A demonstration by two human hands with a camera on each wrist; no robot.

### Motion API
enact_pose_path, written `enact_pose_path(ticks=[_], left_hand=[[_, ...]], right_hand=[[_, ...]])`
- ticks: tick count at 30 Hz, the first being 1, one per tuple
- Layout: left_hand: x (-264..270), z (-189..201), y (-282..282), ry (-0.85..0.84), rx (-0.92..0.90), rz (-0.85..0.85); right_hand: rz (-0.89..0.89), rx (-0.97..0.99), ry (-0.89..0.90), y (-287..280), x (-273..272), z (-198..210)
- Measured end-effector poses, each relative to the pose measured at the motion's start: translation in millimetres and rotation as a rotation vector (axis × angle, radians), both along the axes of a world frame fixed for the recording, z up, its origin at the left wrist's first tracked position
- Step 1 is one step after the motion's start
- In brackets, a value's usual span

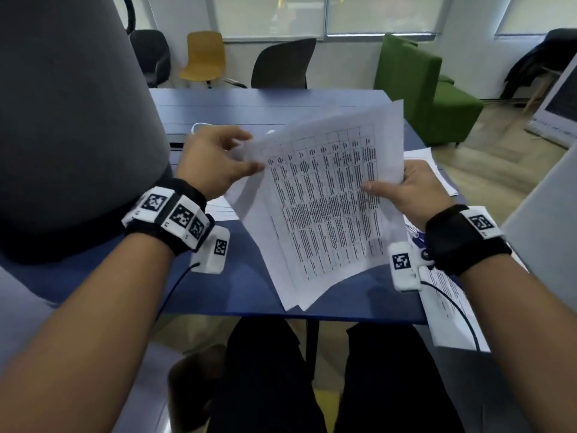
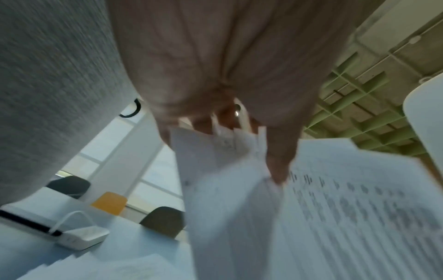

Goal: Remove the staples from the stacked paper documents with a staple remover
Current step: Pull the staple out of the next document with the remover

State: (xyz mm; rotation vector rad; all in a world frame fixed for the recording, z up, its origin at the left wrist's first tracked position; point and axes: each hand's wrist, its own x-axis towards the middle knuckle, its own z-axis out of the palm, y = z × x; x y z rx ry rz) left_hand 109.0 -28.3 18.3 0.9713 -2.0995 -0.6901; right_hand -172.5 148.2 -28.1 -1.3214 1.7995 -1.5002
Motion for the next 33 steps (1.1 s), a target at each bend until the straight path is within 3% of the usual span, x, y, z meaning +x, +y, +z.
enact_pose_path(ticks=[2,3,5,7,14,18,22,30,33], left_hand=[[0,-10,6,0.156,0.070,0.160],[-2,-15,11,0.230,0.157,0.149],[-10,-23,18,0.444,0.411,-0.002],[-18,-28,26,0.540,0.462,-0.109],[-41,-28,59,0.549,0.161,-0.102],[-42,-46,65,0.517,0.212,-0.057],[-46,-39,70,0.564,0.171,-0.011],[-55,-56,72,0.586,0.271,-0.079],[-57,-57,74,0.608,0.254,-0.082]], right_hand=[[-0.047,-0.095,-0.054,3,3,1],[-0.055,-0.156,-0.110,5,6,2],[-0.033,-0.256,-0.203,7,11,5],[0.002,-0.305,-0.190,10,19,11],[0.004,-0.287,0.032,17,25,9],[-0.007,-0.265,-0.022,15,27,-9],[-0.045,-0.297,-0.030,13,28,-8],[-0.018,-0.347,-0.205,21,33,-20],[-0.054,-0.351,-0.188,23,34,-17]])
